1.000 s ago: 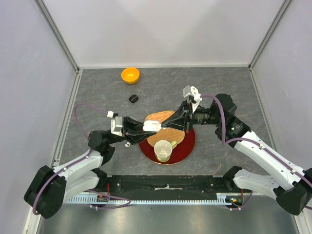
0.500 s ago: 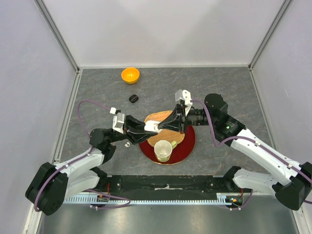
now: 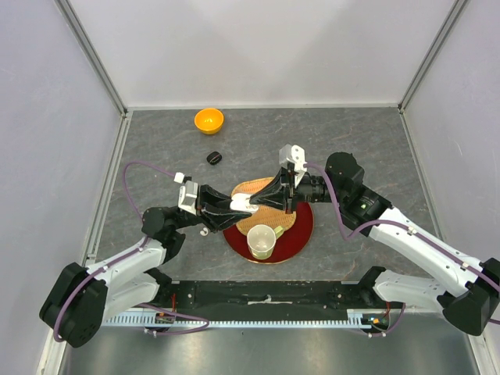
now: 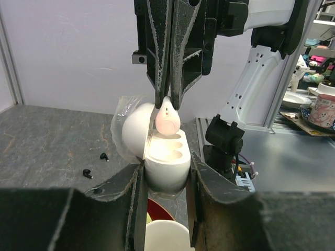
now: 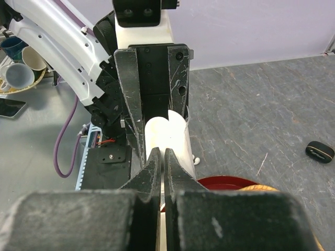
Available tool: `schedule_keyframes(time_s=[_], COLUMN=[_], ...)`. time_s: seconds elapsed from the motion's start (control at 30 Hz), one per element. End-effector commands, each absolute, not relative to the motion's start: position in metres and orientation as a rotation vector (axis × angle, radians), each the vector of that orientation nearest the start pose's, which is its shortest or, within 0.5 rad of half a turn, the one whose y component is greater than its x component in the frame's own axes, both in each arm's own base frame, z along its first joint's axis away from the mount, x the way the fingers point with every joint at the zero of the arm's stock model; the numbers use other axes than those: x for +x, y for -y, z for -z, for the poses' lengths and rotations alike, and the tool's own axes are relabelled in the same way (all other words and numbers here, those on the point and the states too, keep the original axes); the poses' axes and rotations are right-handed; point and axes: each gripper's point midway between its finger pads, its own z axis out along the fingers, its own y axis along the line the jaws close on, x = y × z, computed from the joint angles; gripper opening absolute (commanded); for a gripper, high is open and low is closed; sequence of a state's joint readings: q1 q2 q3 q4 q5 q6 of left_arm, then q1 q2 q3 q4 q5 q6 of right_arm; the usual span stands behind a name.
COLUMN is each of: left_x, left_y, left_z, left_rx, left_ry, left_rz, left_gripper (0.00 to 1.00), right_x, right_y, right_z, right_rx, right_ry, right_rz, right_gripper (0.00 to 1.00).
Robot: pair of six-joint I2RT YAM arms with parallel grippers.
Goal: Insert the wireless bluetooth earbuds into the charging case
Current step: Place the earbud in the charging case.
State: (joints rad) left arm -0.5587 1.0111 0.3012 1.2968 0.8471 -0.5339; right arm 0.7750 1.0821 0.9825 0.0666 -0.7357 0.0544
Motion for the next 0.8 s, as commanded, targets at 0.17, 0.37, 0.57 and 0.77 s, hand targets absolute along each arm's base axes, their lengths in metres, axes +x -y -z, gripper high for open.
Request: schedule_keyframes(time_s=[0.17, 0.37, 0.57, 0.77], left_x=[0.128, 0.125, 0.125, 0.127], left_y=[0.249, 0.243, 0.240, 0.239], left_z=[-0.346, -0.351, -0.352, -0.353], left_rx=[0.838, 0.817, 0.798, 0.787], left_ry=[-0.679, -0.637, -0.623, -0.622], left_rz=[1.291, 1.262, 1.240, 1.234], left_gripper=[0.02, 0.02, 0.02, 0.02], right_x=[0.161, 0.161, 0.160, 0.160], right_y=[-0.331, -0.331, -0.331, -0.331], right_z=[-0.331, -0.327, -0.325, -0.323], right_rx=[-1.177, -1.173, -1.176, -1.175], right_ry=[-1.270, -1.290, -1.294, -1.304], right_rz=[-1.182, -1.177, -1.180, -1.180], right_gripper=[0.00, 0.00, 0.00, 0.08])
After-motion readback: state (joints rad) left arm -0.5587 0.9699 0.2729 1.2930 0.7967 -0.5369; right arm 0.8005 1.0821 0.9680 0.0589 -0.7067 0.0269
